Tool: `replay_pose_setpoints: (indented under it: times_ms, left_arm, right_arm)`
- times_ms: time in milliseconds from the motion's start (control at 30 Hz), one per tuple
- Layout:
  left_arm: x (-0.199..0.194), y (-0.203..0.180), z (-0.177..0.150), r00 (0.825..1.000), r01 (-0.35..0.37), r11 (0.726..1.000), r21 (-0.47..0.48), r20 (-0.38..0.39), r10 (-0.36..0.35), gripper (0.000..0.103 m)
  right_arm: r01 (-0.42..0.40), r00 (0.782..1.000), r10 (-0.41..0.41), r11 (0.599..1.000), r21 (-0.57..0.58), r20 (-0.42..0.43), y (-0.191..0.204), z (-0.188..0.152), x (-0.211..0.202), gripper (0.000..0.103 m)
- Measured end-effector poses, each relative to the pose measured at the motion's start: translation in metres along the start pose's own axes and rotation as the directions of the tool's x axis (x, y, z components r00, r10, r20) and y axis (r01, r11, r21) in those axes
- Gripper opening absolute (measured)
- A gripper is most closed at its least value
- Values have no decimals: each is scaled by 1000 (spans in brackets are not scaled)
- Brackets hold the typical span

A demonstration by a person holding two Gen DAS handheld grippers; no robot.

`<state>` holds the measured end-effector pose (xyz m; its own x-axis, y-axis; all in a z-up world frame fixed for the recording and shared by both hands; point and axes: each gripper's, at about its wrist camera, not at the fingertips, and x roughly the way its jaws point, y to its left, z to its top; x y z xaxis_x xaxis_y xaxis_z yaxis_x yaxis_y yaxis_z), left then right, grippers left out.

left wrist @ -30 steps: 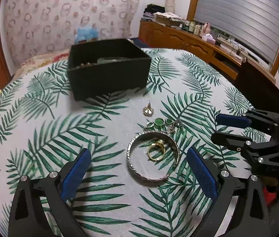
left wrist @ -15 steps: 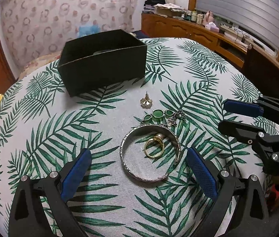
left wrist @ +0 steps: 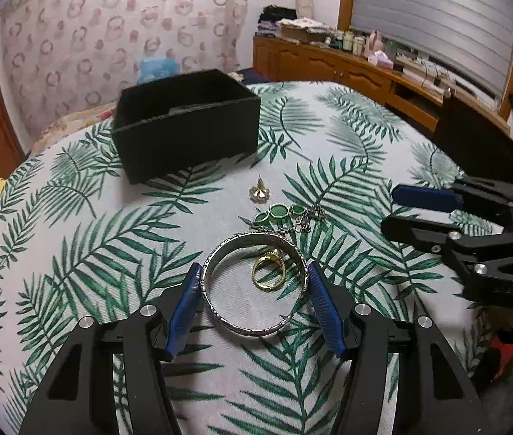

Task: Organize jewelry
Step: 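Close the left tool on the silver bangle while the right tool grasps the green earrings, then carry the silver bangle and green earrings into the box while opening both tools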

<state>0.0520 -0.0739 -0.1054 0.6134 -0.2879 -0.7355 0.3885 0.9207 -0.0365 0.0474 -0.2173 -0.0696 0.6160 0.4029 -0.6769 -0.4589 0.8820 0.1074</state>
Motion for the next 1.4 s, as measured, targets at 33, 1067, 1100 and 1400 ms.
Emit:
replay_pose_setpoints:
  times_ms: [33,1067,1100,1400]
  left_arm:
    - [-3,0,0,1000,0,1000,-2,8,0,56]
    - [-29,25,-6,995,10,996,-89,97,-2,56]
    - [-29,25,-6,995,10,996,-88,98,-1,56]
    - [-28,30,0,995,9,995,-102,103,1,56]
  right_arm:
    - [-6,1000,6,1000,-3,-10,0,1,1,45]
    - [-97,981,56,972,-216,-188,35,56,78,25]
    - [-96,981,53,970,-224,-187,36,56,78,25]
    - [-108,983,67,965,-241,-173,37,55,74,13]
